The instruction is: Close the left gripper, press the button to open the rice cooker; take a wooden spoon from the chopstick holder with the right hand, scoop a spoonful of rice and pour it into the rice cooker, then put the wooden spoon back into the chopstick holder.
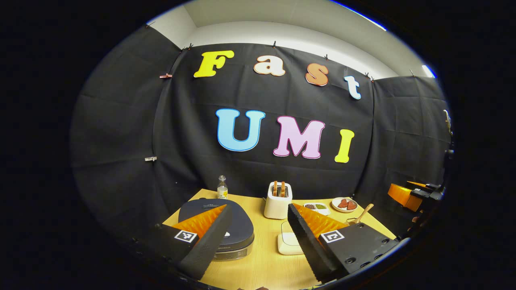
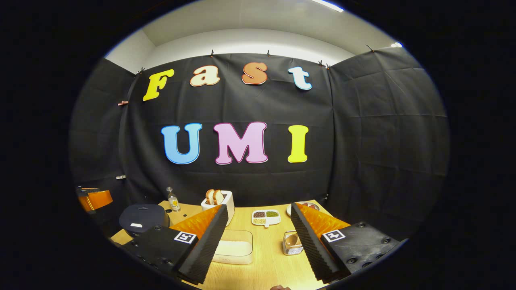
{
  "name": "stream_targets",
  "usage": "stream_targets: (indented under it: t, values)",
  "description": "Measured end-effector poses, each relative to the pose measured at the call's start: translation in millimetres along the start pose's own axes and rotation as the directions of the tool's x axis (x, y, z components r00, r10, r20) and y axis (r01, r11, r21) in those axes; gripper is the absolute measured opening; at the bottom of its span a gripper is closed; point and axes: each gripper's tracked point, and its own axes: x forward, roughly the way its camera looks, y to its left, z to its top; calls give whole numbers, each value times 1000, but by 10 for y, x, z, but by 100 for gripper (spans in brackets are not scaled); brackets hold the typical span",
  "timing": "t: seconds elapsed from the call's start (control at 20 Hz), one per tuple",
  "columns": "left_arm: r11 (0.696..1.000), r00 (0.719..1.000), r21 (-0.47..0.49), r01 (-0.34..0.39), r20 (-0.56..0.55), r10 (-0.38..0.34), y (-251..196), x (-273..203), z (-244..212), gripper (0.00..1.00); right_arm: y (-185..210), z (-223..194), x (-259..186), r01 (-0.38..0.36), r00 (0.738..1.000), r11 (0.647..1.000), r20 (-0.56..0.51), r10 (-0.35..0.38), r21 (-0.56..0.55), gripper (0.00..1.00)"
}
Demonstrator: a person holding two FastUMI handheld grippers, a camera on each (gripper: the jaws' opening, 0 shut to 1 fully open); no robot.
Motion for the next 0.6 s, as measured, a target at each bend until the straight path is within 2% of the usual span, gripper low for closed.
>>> stream_targets:
  t: [0.2,0.4,0.5,0.55,0.6]
  values:
    - [999,1000,-29,-25,2,25,198,-32,-16,96,70,-3,50,-30,999,999,-17,30,24,97]
    - [995,997,-66,-72,-15,71,296,85,-24,92,-62,27,294,-53,999,998,6,53,33,97]
    - [993,996,-72,-89,-26,87,333,178,-21,80,-162,9,408,-65,998,998,8,64,28,98]
    - [992,994,-75,-101,-47,98,350,233,-76,70,-199,-47,457,-76,997,997,-3,76,29,97]
    - [990,991,-78,-120,-77,114,398,283,-130,67,-233,-107,492,-87,996,996,-16,88,28,97]
